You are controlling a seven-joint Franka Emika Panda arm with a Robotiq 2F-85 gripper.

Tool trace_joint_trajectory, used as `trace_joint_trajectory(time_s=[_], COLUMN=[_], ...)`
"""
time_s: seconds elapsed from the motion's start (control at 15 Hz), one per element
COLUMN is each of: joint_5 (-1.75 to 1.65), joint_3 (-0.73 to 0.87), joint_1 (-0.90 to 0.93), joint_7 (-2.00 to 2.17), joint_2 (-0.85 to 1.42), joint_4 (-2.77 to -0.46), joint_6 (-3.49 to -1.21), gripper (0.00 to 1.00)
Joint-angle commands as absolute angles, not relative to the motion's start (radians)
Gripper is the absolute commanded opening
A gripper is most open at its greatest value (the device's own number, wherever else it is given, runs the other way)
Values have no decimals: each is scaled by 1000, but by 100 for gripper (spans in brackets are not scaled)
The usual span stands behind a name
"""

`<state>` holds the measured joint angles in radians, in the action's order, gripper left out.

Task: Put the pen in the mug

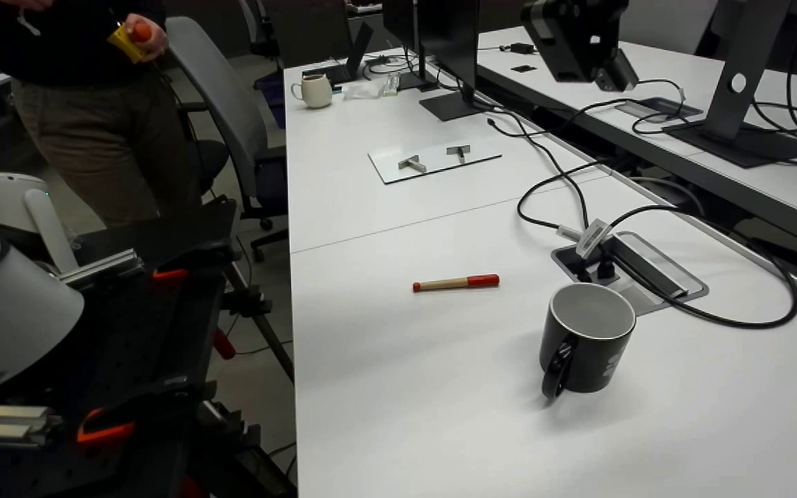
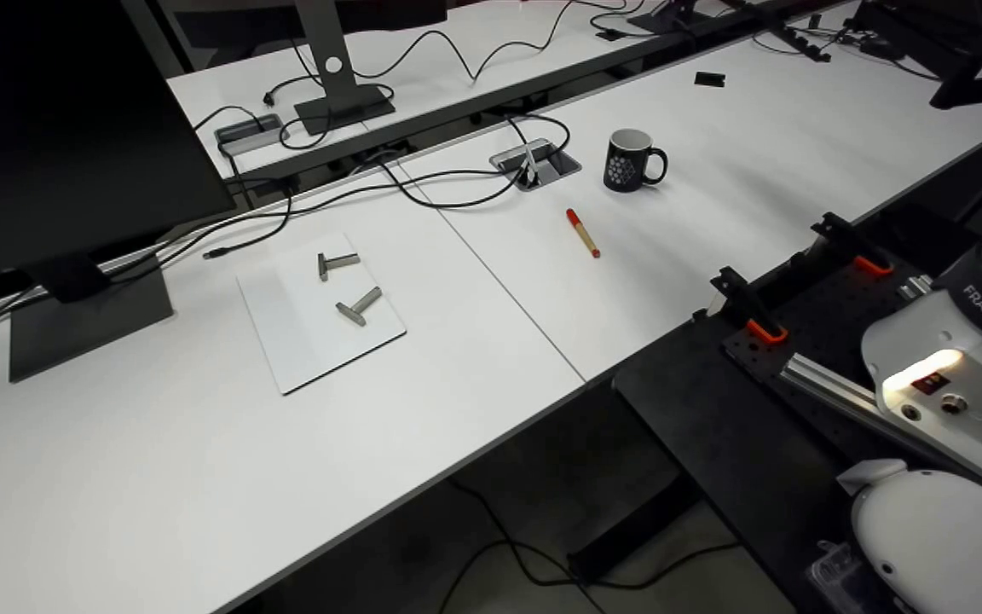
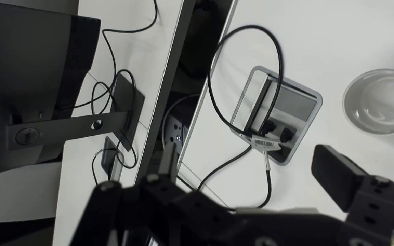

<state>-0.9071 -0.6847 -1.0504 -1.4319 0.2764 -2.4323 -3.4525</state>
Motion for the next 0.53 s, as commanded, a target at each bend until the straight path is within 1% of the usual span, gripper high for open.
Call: trace_joint_trajectory(time_s=[0.0, 0.33, 0.4, 0.47], joint_5=[-931, -1051, -1013, -1027], joint_3=[-467, -164, -261, -219], joint_1=[-840, -519, -619, -571], joint_7=[-1450, -1504, -1479, -1479], joint_2=[102, 49, 95, 86], joint_4=[-2486, -2526, -2493, -2501], joint_6=[-3457, -3340, -3377, -3362], gripper=[100, 100, 100, 100])
